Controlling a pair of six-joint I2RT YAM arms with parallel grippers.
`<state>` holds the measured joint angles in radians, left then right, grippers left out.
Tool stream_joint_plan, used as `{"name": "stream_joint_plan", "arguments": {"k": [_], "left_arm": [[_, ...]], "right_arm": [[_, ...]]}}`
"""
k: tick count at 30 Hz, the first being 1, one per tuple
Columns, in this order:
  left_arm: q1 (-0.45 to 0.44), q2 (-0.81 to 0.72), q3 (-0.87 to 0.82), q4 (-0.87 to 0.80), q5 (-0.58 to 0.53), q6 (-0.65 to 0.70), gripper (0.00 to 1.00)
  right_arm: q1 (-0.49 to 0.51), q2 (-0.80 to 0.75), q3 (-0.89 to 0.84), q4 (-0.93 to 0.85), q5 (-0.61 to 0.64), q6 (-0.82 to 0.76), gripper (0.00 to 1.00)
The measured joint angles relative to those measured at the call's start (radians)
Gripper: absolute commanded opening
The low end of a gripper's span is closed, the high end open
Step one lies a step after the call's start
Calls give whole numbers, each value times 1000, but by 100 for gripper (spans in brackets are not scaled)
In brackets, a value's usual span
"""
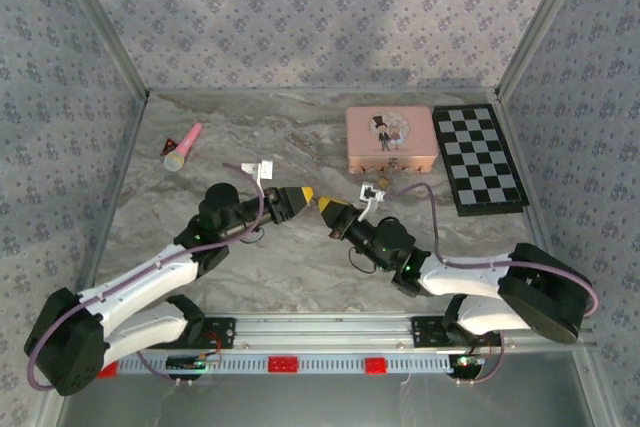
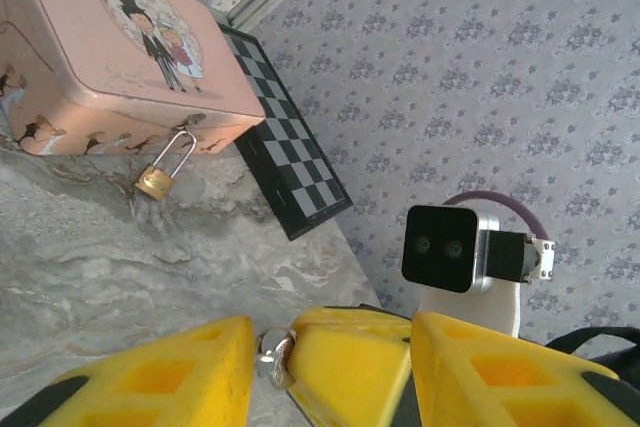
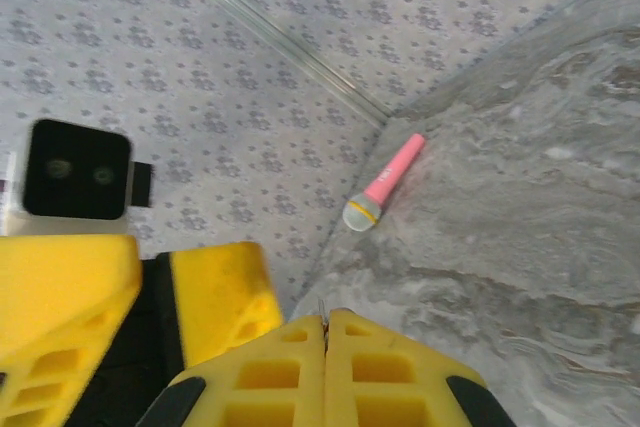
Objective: Unlock the padlock with the key
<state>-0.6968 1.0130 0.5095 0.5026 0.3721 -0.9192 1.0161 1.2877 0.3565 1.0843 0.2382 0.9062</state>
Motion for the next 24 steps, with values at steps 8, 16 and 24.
{"name": "stream_joint_plan", "arguments": {"k": [8, 16, 24], "left_arm": [[17, 12, -4, 10, 2, -60, 52], [28, 24, -5, 26, 15, -92, 50], [29, 50, -8, 59, 58, -119, 47]], "right_arm": [[14, 40, -1, 123, 19, 18, 0], [14, 38, -8, 139, 20, 20, 0], [14, 38, -8, 139, 6, 20, 0]]}}
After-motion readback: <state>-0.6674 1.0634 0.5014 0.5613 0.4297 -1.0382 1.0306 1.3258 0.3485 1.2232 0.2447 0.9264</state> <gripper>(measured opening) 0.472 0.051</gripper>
